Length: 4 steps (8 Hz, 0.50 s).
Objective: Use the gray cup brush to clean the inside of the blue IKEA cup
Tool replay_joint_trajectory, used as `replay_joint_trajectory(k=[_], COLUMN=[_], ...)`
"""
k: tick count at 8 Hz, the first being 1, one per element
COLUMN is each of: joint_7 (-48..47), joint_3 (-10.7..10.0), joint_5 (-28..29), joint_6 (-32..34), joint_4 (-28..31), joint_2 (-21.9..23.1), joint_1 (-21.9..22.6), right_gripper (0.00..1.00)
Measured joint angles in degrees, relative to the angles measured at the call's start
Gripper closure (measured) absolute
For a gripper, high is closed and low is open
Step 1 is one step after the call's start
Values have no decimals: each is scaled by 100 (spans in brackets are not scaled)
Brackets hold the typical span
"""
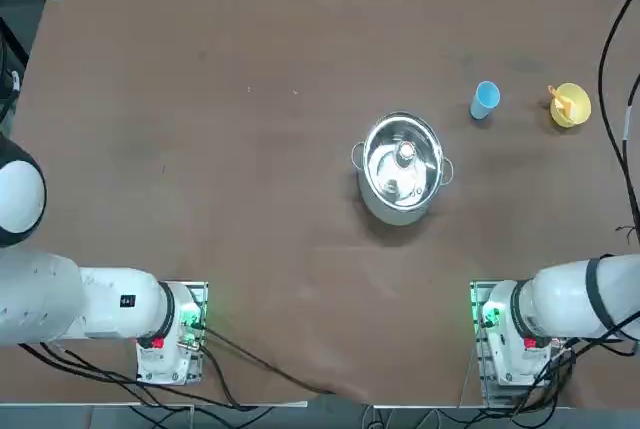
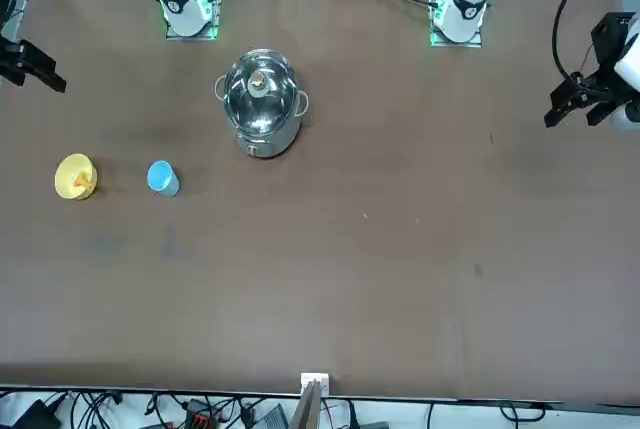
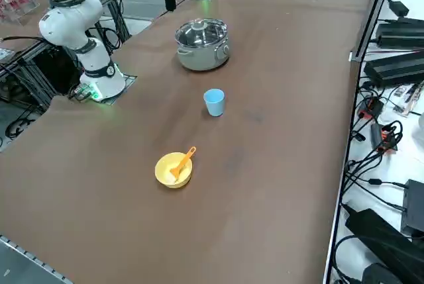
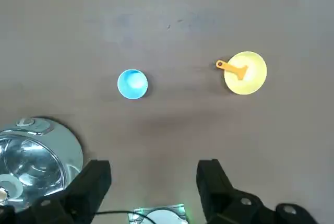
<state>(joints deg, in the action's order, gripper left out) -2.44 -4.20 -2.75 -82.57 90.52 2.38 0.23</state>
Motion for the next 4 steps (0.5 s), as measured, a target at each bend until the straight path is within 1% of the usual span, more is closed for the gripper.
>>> replay_joint_trajectory(k=[4], joint_7=[-19], joint_3=[1], joint_5=[-9], joint_6=[8], joint_4=[0], joint_2=[-92], joint_1=[-9], right_gripper=[0])
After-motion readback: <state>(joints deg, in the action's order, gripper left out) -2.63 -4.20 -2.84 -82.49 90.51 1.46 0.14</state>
